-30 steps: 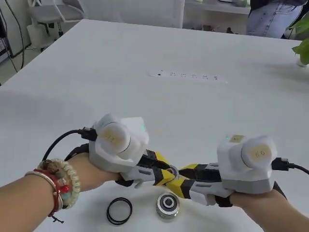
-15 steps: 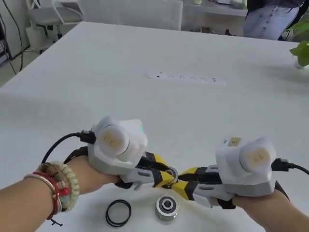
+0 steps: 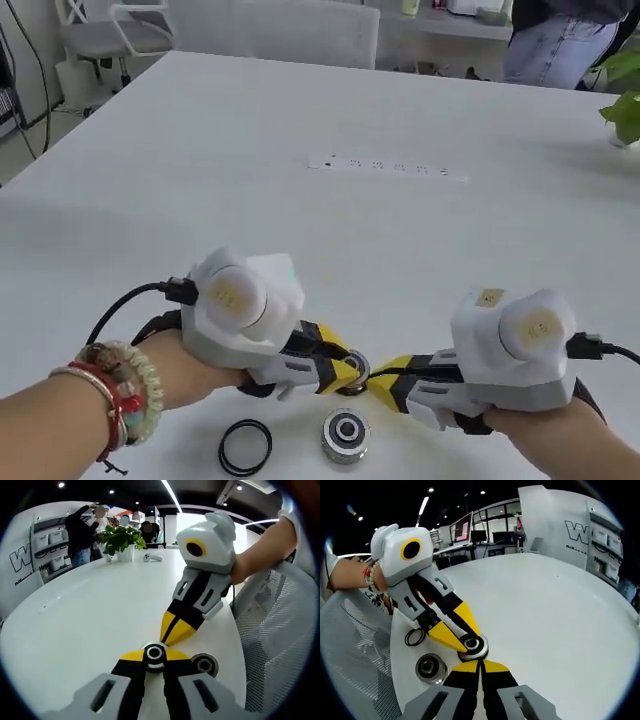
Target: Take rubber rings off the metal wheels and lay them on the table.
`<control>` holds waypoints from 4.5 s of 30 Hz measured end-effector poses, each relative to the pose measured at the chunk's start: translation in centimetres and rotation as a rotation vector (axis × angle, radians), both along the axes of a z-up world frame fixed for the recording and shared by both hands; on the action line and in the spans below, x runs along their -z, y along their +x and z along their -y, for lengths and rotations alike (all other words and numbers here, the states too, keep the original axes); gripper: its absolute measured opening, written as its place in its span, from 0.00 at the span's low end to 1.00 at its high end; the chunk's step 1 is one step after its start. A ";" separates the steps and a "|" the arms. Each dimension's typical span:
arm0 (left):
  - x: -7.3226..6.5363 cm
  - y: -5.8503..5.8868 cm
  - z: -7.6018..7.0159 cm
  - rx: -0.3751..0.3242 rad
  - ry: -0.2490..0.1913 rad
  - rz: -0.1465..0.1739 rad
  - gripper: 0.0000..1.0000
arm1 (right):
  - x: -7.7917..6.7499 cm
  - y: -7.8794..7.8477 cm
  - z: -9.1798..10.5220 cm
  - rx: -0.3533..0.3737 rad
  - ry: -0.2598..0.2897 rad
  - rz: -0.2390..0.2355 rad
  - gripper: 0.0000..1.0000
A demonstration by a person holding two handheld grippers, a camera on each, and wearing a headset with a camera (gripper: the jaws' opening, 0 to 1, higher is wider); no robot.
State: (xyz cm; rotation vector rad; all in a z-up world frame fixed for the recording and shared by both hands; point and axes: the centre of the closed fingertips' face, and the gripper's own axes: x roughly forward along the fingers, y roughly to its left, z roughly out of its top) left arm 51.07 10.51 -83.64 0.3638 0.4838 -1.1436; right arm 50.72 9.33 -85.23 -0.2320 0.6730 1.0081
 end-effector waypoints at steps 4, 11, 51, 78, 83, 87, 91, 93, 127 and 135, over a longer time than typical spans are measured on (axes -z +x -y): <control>0.0 -0.1 0.1 0.004 0.002 0.004 0.07 | -0.2 0.3 0.5 0.079 0.056 -0.074 0.00; 0.0 -0.1 0.1 0.004 0.005 0.006 0.07 | -0.8 0.4 0.5 0.175 0.164 -0.178 0.00; 0.0 -0.2 0.1 0.001 -0.030 0.013 0.07 | -1.3 0.0 0.0 0.312 0.329 -0.404 0.00; 0.0 -0.2 0.3 0.001 -0.031 0.017 0.07 | -1.8 -0.2 -0.4 0.283 0.319 -0.391 0.00; 0.0 -0.2 0.3 0.001 -0.033 0.018 0.08 | -2.0 -0.3 -0.6 0.273 0.319 -0.386 0.00; 0.0 -0.2 0.3 0.000 -0.034 0.019 0.08 | -2.0 -0.3 -0.6 0.273 0.316 -0.384 0.00; 0.0 -0.2 0.3 0.001 -0.033 0.019 0.08 | -2.1 -0.4 -0.8 0.264 0.308 -0.375 0.00; 0.0 -0.2 0.3 0.001 -0.033 0.020 0.08 | -2.2 -0.4 -0.9 0.260 0.313 -0.374 0.00; -1.7 0.0 0.3 0.002 -0.011 -0.005 0.19 | -2.2 0.4 0.4 0.328 0.287 -0.355 0.00; -3.3 0.0 0.0 0.021 -0.009 0.033 0.23 | -2.5 0.7 0.5 0.341 0.296 -0.346 0.00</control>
